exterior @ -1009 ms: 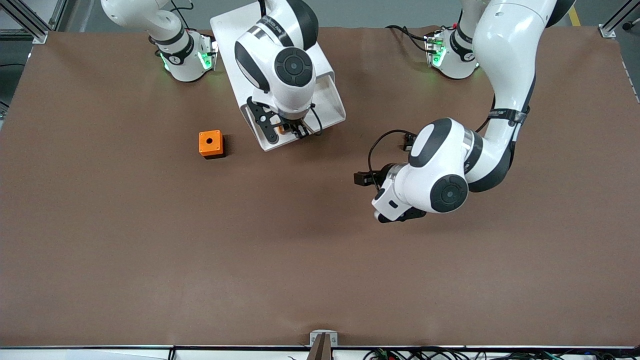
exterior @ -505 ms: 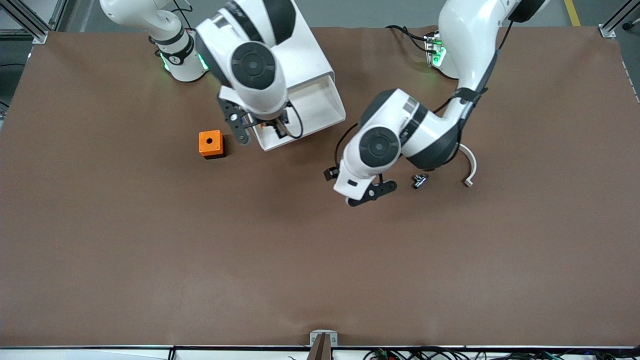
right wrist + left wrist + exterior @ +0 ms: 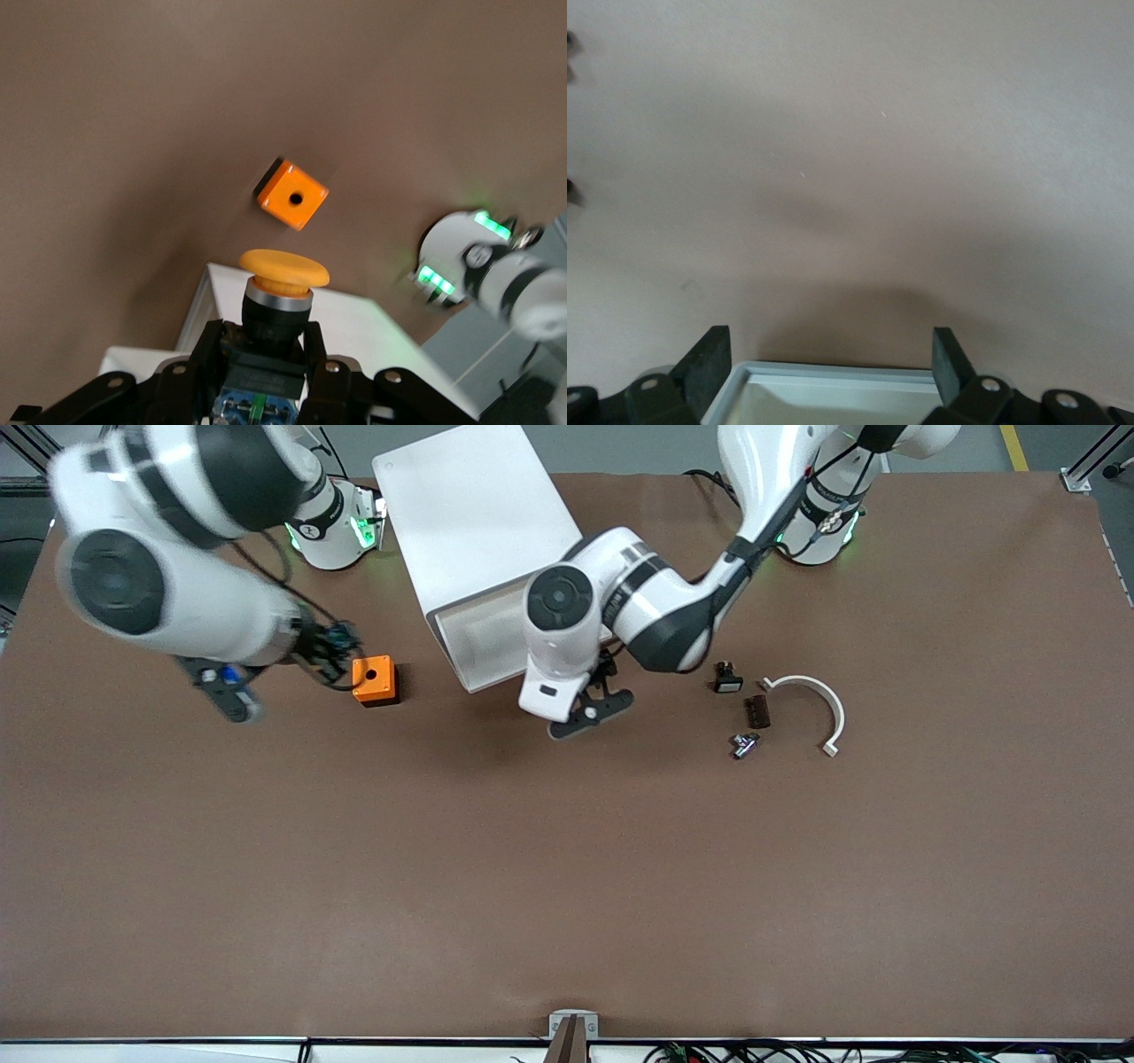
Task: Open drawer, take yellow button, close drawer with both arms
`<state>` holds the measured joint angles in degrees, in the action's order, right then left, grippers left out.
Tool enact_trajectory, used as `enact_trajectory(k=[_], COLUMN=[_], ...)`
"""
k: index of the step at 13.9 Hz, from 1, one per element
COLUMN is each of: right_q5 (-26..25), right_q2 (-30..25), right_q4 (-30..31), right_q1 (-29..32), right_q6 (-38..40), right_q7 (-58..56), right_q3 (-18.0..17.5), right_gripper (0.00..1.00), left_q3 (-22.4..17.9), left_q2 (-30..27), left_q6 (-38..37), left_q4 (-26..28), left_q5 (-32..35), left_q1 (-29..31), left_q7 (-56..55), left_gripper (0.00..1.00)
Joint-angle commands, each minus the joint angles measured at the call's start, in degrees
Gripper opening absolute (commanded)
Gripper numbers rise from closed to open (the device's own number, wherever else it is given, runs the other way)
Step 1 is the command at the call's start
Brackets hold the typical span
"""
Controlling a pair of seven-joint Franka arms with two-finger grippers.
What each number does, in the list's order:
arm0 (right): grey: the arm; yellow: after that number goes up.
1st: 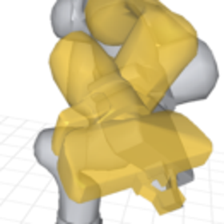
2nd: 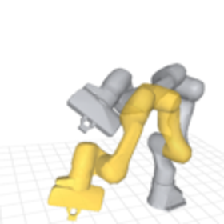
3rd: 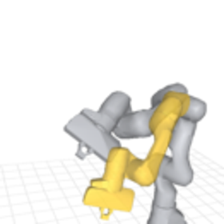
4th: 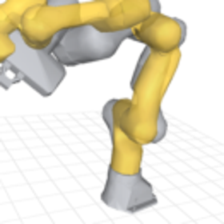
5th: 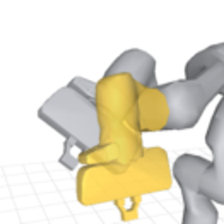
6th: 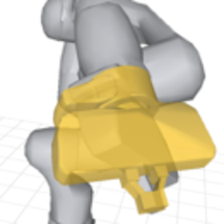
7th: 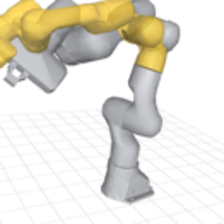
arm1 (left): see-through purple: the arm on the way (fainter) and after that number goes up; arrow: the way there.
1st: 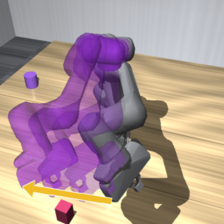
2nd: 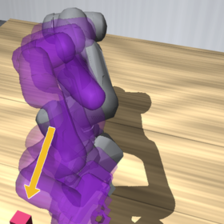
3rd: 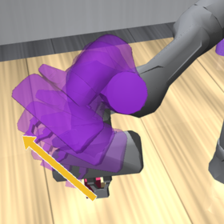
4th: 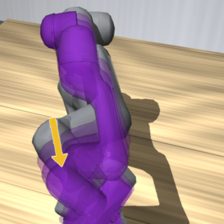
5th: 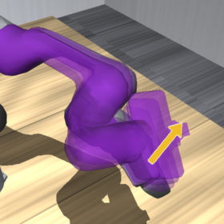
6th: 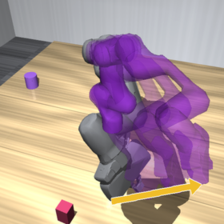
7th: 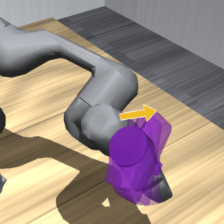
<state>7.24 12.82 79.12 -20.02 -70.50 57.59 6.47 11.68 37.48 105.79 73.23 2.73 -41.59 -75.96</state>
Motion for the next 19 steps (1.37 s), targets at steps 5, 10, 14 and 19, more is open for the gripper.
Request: enact_trajectory(k=[5, 10, 14, 19], right_q5=[-10.13, -14.7, -19.62, -19.63], right_q2=[-4.21, -3.68, 1.05, 9.49], right_q4=[9.11, 18.43, 19.15, 18.88], right_q1=[18.06, 26.5, 31.17, 35.66], right_q6=[-6.03, -23.16, -33.98, -46.11], right_q7=[-39.61, -56.16, -65.83, -73.84], right_q3=[-1.2, -1.2, -1.2, -1.28], right_gripper=[0.14, 0.14, 0.15, 0.17], left_q3=[-0.16, -0.08, 0.36, 0.45], left_q2=[-0.48, -0.48, -0.39, -0.3], left_q6=[4.78, 7.15, 8.91, 8.82], left_q4=[1.21, 1.21, 1.21, 1.21], left_q5=[1.75, 1.05, -4.14, -8.77], left_q1=[-9.02, -13.52, -13.61, -12.82], left_q7=[-11.92, -16.5, -16.77, -15.98], left_gripper=[1.0, 1.0, 1.0, 1.0])
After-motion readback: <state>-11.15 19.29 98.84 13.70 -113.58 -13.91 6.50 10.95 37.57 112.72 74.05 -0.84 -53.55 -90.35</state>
